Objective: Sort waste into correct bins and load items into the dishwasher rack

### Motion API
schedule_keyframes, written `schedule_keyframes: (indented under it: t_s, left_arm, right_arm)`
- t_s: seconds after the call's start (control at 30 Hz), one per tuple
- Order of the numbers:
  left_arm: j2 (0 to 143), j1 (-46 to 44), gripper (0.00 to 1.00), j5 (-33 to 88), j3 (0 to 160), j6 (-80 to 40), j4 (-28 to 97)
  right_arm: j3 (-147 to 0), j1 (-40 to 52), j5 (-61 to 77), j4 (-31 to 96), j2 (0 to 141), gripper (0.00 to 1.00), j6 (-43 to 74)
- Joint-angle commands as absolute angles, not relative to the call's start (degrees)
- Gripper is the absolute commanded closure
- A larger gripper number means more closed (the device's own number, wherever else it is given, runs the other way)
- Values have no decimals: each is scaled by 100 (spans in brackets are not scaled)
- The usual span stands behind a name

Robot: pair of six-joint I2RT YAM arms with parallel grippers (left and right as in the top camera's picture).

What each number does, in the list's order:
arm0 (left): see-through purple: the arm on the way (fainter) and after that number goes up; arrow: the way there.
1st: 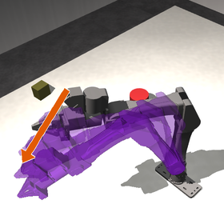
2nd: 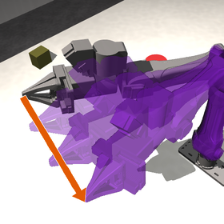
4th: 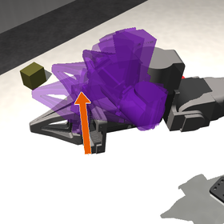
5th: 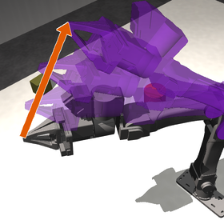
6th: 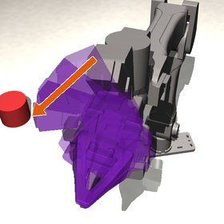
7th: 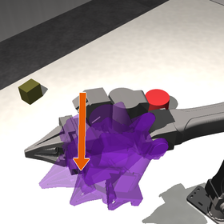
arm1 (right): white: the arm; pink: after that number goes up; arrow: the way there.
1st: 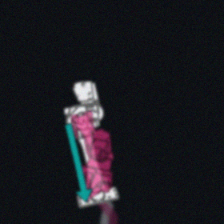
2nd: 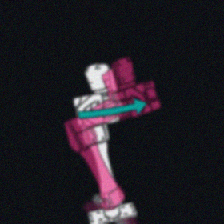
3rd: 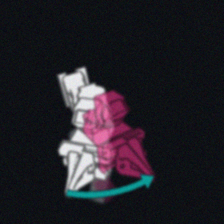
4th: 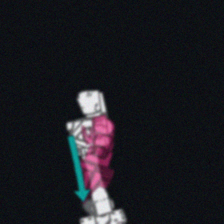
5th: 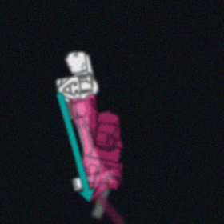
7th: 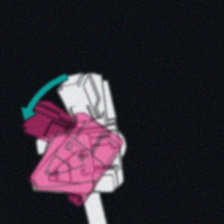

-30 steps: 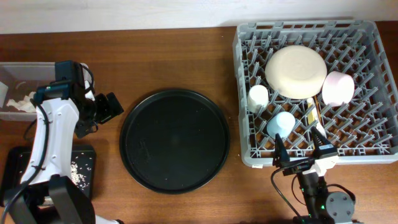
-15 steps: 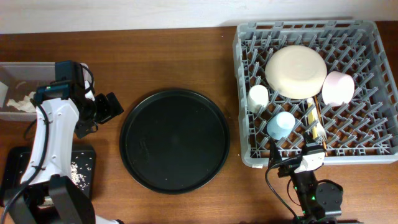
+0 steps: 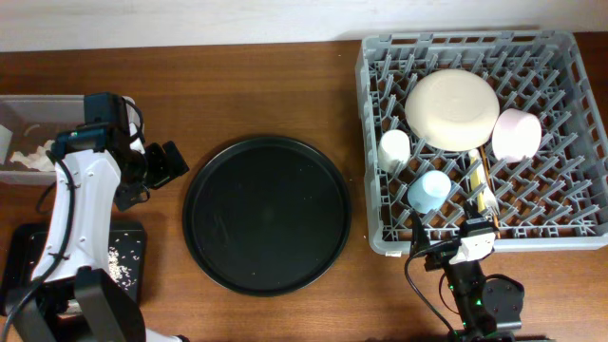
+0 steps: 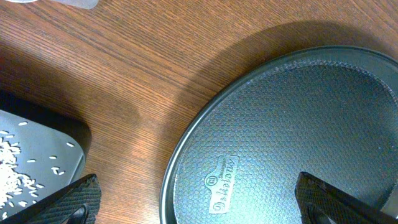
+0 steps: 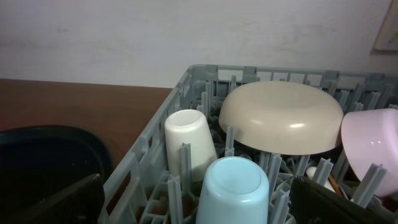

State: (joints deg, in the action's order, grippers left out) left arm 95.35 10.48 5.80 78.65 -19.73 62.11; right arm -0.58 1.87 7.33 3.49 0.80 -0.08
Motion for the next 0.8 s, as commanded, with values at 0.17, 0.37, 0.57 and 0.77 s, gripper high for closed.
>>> schedule_keyframes:
  t_s: [0.17,0.37,0.57,0.77]
  left_arm:
    - [9491,1055,1,620,7907,-1986,6215]
    - [8715,1024,1,620,7907,-1986,6215]
    - [6825,1024,1,622,7907,-1986,6215]
    - [5238,460,1,620,7907,-1986,6217]
  right_arm:
    - [-32,220,683,390,21,2,-21]
    - [-32,220,681,390,21,2,-21]
    - [-32,220,681,390,21,2,-21]
    - [-32,220,681,390,21,2,-21]
